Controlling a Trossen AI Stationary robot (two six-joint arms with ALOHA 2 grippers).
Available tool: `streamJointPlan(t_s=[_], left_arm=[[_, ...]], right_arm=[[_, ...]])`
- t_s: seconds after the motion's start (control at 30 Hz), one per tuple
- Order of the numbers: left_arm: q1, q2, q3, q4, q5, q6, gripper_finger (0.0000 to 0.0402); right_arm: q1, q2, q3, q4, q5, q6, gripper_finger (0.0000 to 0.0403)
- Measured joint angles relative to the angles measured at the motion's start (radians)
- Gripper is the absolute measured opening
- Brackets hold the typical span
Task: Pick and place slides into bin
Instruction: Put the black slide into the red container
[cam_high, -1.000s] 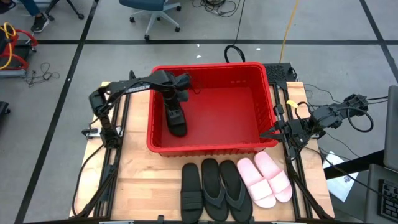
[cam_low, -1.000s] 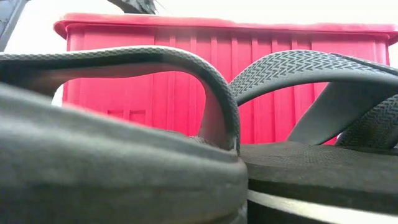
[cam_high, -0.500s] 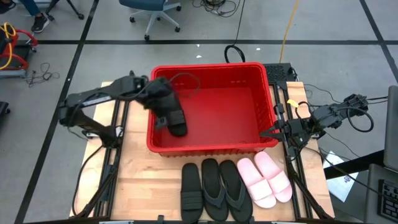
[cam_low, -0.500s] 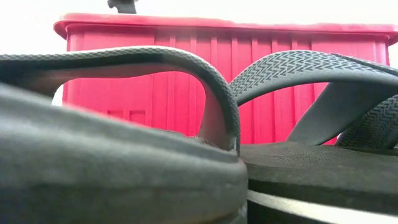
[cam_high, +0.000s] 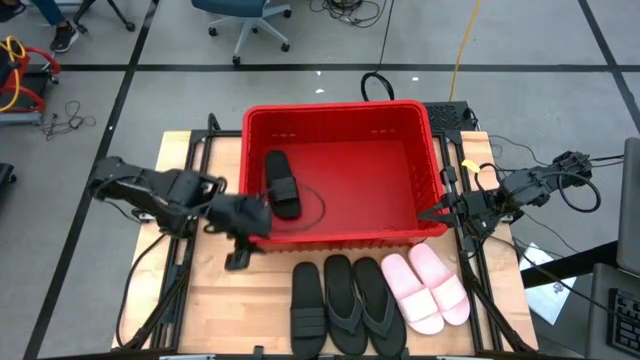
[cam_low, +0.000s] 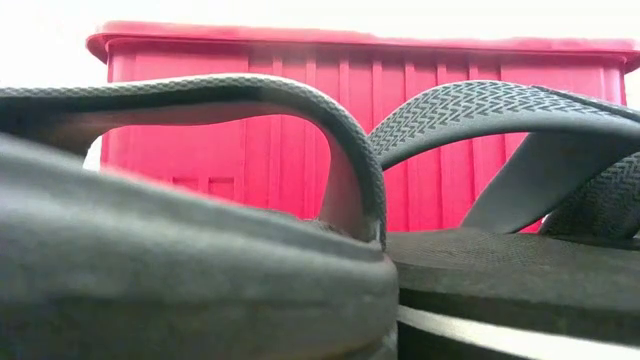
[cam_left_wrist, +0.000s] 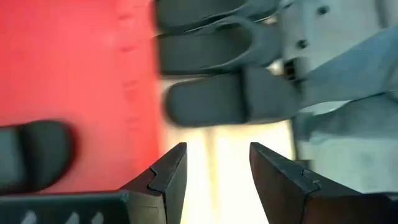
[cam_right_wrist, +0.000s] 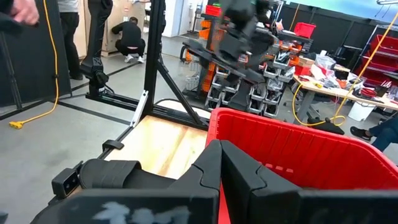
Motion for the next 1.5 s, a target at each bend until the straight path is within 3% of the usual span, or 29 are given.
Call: streamJointPlan(t_s=[0.33,0.57,0.97,1.17,1.5], left_arm=[[-0.248,0.018,-0.054,0.093,-0.055,-0.216,0.0168],[-0.336,0.017,-0.231,0.390,-0.044,-0.293,0.0168],[-0.342,0.018,-0.528,0.975,-0.199,-0.596,0.0168],[-0.354,0.027,-0.591,1.032,-0.268,-0.680,0.0168],[-0.360,0.201,-0.592,1.095,-0.296,-0.670,0.0168]], right_arm=[[0.000,-0.006,0.000,0.001,-0.004,0.001,0.0000],[0.000,-0.005,0.000,0.000,-0.094,0.028,0.0000],[0.000,-0.005,0.000,-0.082,-0.270,0.024,0.0000],[0.001,-0.005,-0.001,-0.104,-0.323,0.023,0.0000],[0.002,-0.005,-0.001,-0.101,-0.319,0.016,0.0000]])
